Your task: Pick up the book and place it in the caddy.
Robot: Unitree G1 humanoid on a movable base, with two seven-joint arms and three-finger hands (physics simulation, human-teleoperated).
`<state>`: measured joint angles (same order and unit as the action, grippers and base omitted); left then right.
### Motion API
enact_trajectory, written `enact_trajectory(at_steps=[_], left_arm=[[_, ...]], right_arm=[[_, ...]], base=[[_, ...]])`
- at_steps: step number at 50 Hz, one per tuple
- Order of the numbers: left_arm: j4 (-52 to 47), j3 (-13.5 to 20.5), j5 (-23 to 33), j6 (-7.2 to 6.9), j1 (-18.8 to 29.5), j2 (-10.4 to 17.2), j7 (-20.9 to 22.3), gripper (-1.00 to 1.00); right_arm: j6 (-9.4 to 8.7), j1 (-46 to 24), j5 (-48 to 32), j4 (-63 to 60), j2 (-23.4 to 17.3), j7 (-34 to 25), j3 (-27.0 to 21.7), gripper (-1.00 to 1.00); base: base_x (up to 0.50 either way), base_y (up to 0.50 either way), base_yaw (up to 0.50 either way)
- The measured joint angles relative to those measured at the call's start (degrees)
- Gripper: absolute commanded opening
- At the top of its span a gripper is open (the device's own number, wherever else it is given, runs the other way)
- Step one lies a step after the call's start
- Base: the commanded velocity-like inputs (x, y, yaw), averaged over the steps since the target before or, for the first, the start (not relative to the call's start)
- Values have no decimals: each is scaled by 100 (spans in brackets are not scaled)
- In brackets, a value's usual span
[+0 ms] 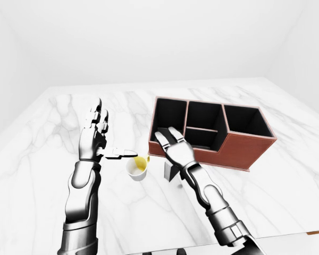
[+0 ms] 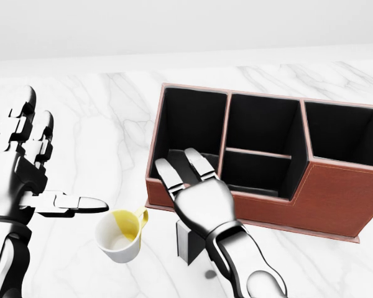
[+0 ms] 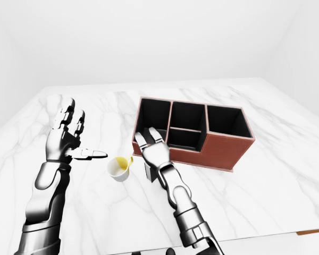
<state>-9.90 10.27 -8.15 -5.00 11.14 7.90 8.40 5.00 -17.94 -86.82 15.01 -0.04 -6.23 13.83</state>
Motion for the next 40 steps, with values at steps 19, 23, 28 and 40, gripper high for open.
enact_trajectory(at_steps=[19,23,28,40], left_arm=[[156,44,-40,0,-7,33,11,100],[173,48,-42,0,-9,37,12,100],[180,51,-45,0,-14,39,11,100],[169,65,-58,0,-27,44,8,100]], right_arm=[[0,-111,-139,665,5,384,43,76],[0,-120,-153,751,-6,437,41,76],[0,-129,-163,846,-19,498,36,73],[0,-173,-158,1076,-54,632,8,64]], base=[[0,0,0],[0,0,0],[0,0,0],[0,0,0]])
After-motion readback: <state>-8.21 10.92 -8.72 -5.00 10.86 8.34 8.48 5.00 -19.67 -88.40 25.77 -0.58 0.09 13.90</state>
